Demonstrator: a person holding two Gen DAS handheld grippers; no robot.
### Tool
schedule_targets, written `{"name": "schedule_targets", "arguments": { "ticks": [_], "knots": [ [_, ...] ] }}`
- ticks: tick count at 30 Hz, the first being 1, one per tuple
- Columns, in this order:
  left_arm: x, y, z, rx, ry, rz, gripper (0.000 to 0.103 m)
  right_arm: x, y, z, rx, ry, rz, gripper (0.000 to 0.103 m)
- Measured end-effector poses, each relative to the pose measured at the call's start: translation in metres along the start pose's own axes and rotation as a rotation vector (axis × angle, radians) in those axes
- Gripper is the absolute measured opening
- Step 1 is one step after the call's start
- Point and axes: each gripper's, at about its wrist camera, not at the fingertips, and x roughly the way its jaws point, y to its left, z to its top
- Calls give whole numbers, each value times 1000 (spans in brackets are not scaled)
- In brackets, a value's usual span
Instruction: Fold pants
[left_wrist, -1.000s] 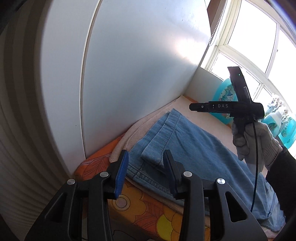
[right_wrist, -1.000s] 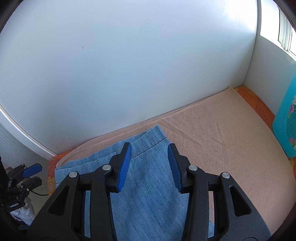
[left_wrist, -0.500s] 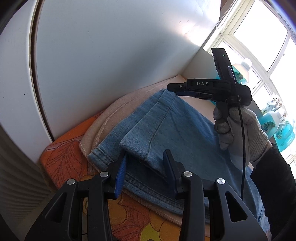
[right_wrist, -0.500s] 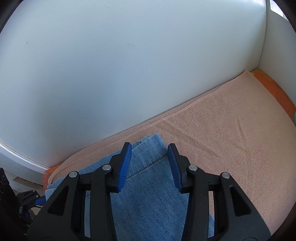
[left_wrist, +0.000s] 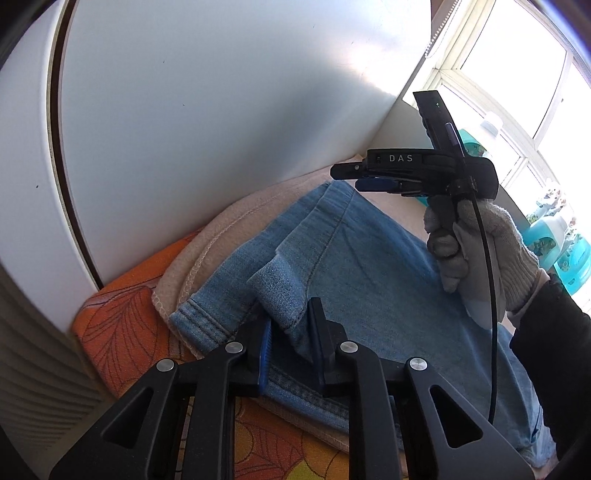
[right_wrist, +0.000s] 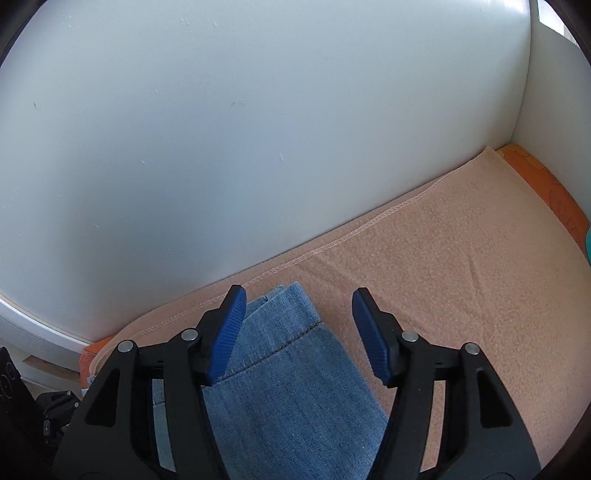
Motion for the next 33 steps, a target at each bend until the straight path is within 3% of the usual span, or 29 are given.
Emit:
{"name": "schedule_targets", "arguments": {
  "ticks": [1, 3, 7, 13, 19, 23, 30, 33],
  "knots": [
    [0, 0, 0, 2, -1, 0, 14, 3, -1, 0, -7, 9, -2, 44],
    [-3, 1, -3, 8, -5, -2, 13, 6, 2, 0, -25, 17, -1, 26],
    [-7, 1, -1, 6, -19, -17, 12, -11, 13, -2, -55, -47, -57, 10],
    [-22, 14, -2, -40, -47, -72, 11, -50, 39, -3, -128, -136, -105, 8],
    [-33, 33, -8, -62, -55, -74, 11, -45, 67, 5, -178, -148, -150, 7],
    [-35, 43, -12, -58, -51, -55, 10, -21, 58, 7, -156, -97, -191, 7],
    [-23, 46, -13, -35, -32, -36, 10, -2, 39, -3, -122, -59, -176, 7],
    [-22, 44, -9, -28, -31, -28, 11, -11, 32, -4, -91, -76, -155, 20]
  ]
}}
